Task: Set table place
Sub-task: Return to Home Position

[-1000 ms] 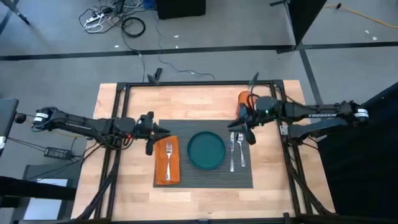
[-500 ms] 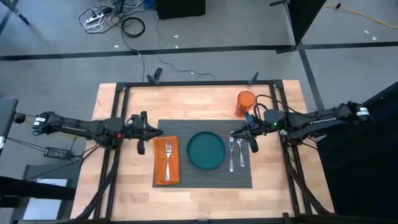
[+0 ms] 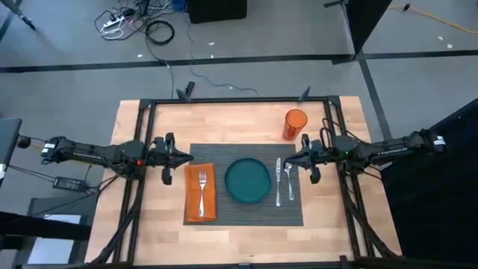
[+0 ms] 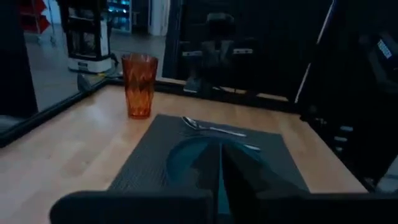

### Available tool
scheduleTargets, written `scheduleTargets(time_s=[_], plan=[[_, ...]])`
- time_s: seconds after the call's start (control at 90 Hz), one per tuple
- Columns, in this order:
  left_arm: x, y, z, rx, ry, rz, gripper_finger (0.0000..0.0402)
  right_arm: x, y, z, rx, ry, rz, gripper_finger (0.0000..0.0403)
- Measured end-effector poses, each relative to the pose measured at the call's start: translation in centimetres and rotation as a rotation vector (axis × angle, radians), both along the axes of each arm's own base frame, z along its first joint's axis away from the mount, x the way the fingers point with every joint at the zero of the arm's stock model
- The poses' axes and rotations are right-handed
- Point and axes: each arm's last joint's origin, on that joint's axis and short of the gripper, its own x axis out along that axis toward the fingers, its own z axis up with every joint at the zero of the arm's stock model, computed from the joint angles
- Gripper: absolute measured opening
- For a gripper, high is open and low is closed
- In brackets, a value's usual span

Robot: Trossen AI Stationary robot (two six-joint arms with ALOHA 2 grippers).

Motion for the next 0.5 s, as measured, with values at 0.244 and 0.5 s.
scheduleTargets(time_s=[0.244, 0.5], plan=[[-0.3, 0.1, 0.1, 0.006, -0.008, 0.007, 0.0000, -0.6, -0.2, -2.1, -0.011, 0.010, -0.005, 0.0000], [-1.1, 0.2, 0.7, 0.048, -0.069, 0.010, 0.0000, -0.8, -0.2, -2.1, -0.022, -0.033, -0.006, 0.0000]])
